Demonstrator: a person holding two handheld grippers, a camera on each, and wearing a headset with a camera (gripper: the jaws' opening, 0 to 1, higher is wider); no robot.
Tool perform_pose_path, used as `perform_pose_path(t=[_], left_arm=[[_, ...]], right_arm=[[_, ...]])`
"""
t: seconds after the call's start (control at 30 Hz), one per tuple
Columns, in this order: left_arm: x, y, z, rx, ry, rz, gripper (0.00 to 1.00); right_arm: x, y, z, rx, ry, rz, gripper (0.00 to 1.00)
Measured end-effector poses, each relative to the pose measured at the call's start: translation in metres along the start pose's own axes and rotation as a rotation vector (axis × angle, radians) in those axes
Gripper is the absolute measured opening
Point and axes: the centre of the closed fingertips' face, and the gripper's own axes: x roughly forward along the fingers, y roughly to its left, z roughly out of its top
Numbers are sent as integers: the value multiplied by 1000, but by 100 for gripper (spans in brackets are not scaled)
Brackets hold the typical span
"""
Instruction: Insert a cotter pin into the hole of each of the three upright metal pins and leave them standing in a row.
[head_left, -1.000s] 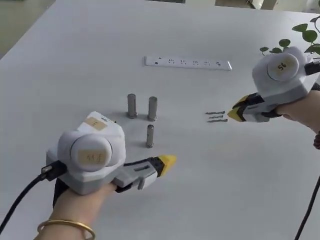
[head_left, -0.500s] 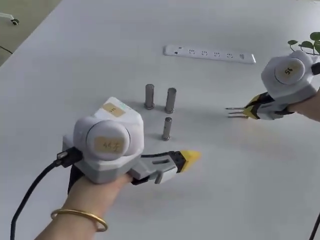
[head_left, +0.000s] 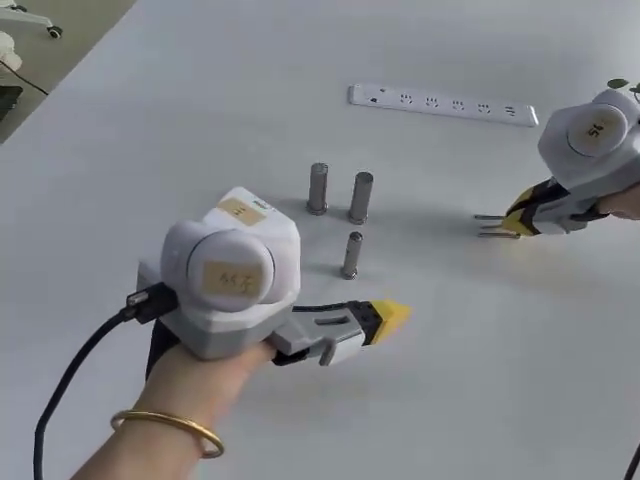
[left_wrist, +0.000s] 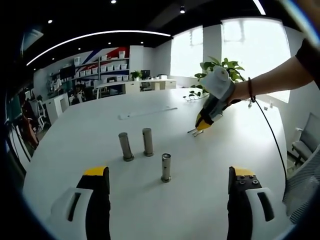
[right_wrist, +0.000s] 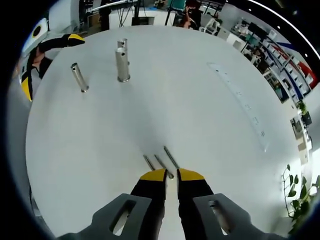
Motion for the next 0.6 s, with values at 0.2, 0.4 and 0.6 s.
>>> perform_pose_path(t=[0.2, 0.4, 0.6], left_arm=[[-1, 3, 2, 1, -6, 14, 98], [-1, 6, 2, 4, -6, 21, 97], [-1, 6, 1, 6, 3, 24, 95]], right_arm=[[4, 0, -2, -32, 43, 37, 3], [4, 0, -5, -35, 58, 69, 3], [7, 0, -6, -56, 66, 108, 2]])
